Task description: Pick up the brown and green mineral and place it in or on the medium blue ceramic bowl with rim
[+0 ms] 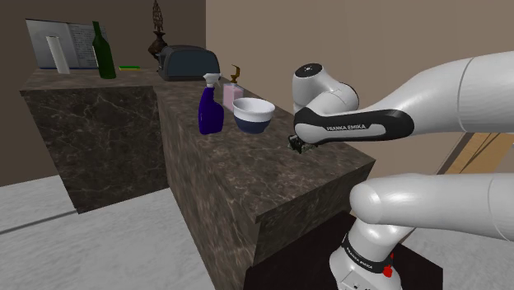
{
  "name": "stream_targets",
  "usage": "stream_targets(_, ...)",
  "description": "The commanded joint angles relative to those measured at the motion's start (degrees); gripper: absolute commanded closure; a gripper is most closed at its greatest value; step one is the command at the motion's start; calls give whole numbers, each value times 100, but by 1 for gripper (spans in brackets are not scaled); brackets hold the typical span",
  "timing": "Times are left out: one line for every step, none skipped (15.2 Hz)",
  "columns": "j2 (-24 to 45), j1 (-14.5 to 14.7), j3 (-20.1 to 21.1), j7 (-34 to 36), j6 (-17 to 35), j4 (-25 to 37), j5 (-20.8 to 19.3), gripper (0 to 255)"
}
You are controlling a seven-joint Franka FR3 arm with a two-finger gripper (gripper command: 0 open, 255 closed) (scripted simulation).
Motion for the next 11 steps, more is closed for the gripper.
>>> stream_targets(2, 0, -1, -1, 0, -4, 1, 255)
stream_targets(3, -1, 0, -1, 0, -2, 1, 255)
stream_targets(6, -2, 0, 1, 4, -3, 0, 255)
stream_targets(-23, 1, -26, -36, -77, 55, 0, 255)
stream_targets(-48, 2, -51, -72, -157, 115, -2, 255)
stream_targets(-72, 3, -75, -107, -235, 176, -3, 255)
stream_targets(-94, 3, -99, -142, -313, 238, -5, 255)
stream_targets(-114, 2, -122, -176, -390, 300, -8, 255)
stream_targets(-132, 0, -144, -210, -466, 364, -11, 255)
stream_targets(-149, -3, -166, -243, -541, 429, -14, 255)
stream_targets(-163, -6, -187, -275, -615, 495, -18, 255)
